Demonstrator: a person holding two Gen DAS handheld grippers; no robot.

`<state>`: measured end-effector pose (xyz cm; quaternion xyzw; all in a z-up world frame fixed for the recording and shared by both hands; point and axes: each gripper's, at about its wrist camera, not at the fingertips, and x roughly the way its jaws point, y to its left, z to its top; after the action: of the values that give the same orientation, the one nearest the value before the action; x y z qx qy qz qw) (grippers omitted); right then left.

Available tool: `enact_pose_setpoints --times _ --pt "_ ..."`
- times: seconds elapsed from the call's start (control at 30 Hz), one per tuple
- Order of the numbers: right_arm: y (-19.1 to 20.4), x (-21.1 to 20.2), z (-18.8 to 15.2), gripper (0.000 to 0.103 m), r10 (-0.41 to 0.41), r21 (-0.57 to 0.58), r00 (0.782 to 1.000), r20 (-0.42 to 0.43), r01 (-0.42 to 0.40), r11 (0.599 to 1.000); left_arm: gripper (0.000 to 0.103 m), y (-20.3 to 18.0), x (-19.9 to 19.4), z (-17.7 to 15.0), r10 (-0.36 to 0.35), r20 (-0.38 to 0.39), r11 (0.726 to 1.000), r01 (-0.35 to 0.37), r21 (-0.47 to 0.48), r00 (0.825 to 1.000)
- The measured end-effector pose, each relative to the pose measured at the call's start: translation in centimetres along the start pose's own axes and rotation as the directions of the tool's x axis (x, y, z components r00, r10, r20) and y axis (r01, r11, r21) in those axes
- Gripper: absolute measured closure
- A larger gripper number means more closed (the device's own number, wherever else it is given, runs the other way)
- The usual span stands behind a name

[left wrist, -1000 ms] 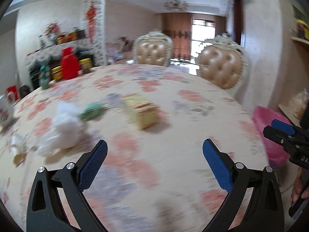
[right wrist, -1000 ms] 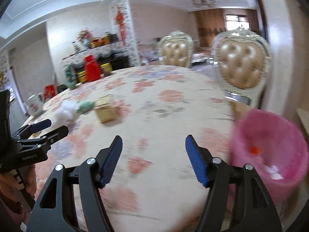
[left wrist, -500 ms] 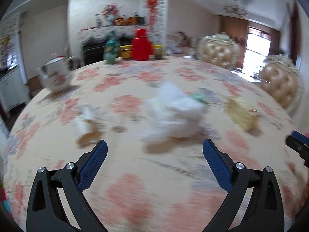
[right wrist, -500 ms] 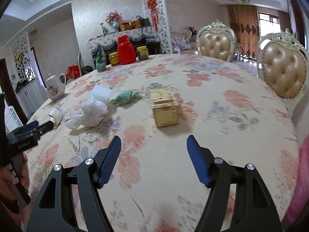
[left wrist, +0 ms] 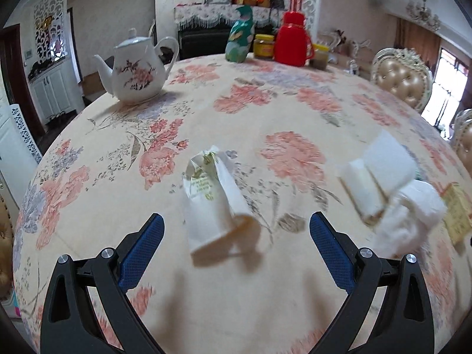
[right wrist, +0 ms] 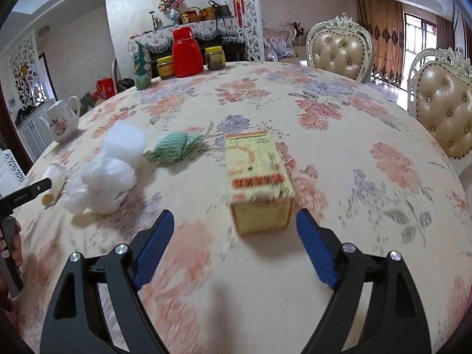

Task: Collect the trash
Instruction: 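Move both open tools back over the table toward the remaining trash, then grasp the white paper bag with the left tool while the right tool grasps the yellow medicine box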

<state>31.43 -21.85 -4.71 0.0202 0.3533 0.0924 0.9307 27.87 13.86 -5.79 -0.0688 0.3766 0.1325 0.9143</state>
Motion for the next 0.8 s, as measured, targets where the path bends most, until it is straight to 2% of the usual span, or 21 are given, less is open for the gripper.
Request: enact_pose_setpoints --times 0.17,0.27,0.4,0.43,0.53,0.6,0.7,0.73,0.8 --pt "-0.8 3.5 1.7 0.021 0.001 0.018 0.999 -0.037 0.0 1.0 0.01 0.4 2.3 0.9 0.025 -0.031 0.999 -0.026 -0.024 0.999" --pt "-1.1 4.9 2.4 0.021 0.003 0.032 0.998 -0.062 -0.001 0.999 0.01 0.9 3.0 1.1 0.017 -0.035 0.999 -0.019 -0.049 0.999" --pt "-0.9 5.7 2.8 0.022 -0.021 0.018 0.997 -0.074 0.022 1.0 0.01 1.5 3.6 1.1 -0.028 -0.062 0.996 0.022 -0.088 0.998" --pt "-0.8 6.0 2.8 0.025 -0.038 0.015 0.995 -0.087 0.039 0.999 0.01 1.7 3.8 1.1 -0.036 -0.071 0.995 0.029 -0.096 0.997" --pt "-0.5 6.6 2.9 0.033 -0.059 0.006 0.992 -0.109 0.06 0.998 0.019 2.5 4.6 1.0 -0.08 -0.106 0.988 0.064 -0.141 0.991" --pt "-0.4 6.8 3.0 0.035 -0.074 0.003 0.991 -0.112 0.075 0.997 0.023 2.7 4.5 1.0 -0.085 -0.097 0.987 0.07 -0.147 0.992" --pt "-0.5 6.8 2.9 0.045 -0.087 0.006 0.99 -0.11 0.088 0.996 0.028 2.9 4.4 0.9 -0.09 -0.092 0.985 0.075 -0.155 0.992" --pt "-0.5 6.8 2.9 0.051 -0.085 0.008 0.99 -0.112 0.087 0.996 0.031 2.9 4.3 0.9 -0.088 -0.09 0.985 0.073 -0.158 0.992" --pt "-0.7 6.9 2.9 0.052 -0.08 0.012 0.99 -0.118 0.082 0.997 0.036 3.0 4.3 0.9 -0.091 -0.087 0.984 0.076 -0.162 0.992"
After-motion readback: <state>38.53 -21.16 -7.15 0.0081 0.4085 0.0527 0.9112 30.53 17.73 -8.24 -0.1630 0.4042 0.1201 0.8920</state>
